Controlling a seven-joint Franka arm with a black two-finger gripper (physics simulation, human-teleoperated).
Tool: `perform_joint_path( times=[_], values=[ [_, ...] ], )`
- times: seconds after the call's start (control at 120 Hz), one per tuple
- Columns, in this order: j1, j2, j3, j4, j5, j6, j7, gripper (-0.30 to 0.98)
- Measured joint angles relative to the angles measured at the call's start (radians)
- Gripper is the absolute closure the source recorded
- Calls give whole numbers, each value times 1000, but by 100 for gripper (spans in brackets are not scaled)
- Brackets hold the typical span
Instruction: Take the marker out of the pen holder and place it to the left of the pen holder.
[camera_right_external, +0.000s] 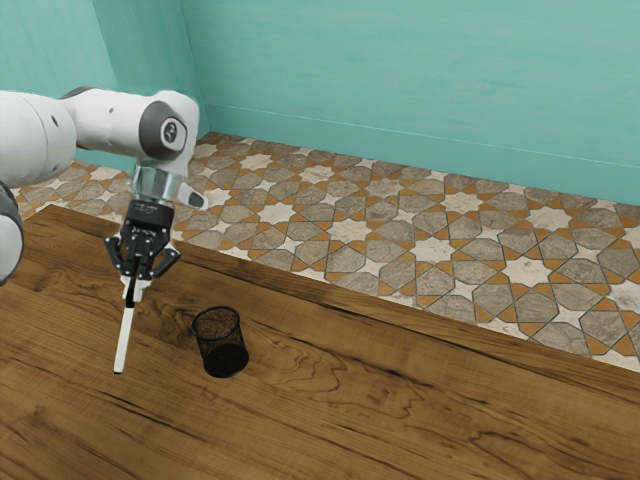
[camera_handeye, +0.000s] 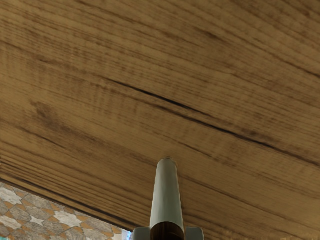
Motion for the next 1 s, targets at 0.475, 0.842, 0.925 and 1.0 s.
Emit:
perform_joint_path(
  times=[0.475,0.842,0.925,1.0],
  values=[
    [11,171,38,121,-14,-104,-69,36],
    [-6,-363,-166,-42,3,131,-83,7],
    [-19,-417,-176,-76,14,206,-56,4],
    [-10,-441,-202,-81,16,252,-34,3]
  ],
)
